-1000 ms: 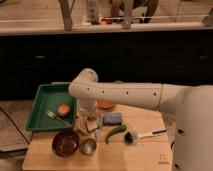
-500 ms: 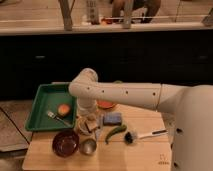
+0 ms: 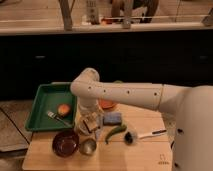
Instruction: Place eraser in paper cup
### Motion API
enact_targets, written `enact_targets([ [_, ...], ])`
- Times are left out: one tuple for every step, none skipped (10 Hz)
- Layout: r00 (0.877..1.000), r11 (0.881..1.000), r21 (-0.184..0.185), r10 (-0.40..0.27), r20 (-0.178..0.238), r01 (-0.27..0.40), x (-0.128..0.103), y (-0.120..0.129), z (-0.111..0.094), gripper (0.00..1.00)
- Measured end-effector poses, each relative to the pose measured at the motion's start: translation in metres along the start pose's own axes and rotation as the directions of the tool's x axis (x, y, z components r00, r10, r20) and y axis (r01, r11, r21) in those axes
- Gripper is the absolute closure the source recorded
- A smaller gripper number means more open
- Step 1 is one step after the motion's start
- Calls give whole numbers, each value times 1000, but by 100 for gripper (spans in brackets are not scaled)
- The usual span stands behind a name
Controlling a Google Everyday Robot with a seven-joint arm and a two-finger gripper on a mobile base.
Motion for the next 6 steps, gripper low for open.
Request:
enact_targets([
  [1000, 1000, -1, 3, -1, -3, -1, 3, 0, 20],
  [1000, 1000, -2, 7, -2, -7, -2, 6, -1, 20],
  [1000, 1000, -1, 12, -5, -12, -2, 9, -1, 20],
  [1000, 1000, 4, 17, -11, -17, -2, 12, -1, 20],
  [1000, 1000, 11, 24, -14, -24, -2, 15, -2, 20],
  [999, 999, 21, 31, -19, -31, -3, 19, -3, 20],
])
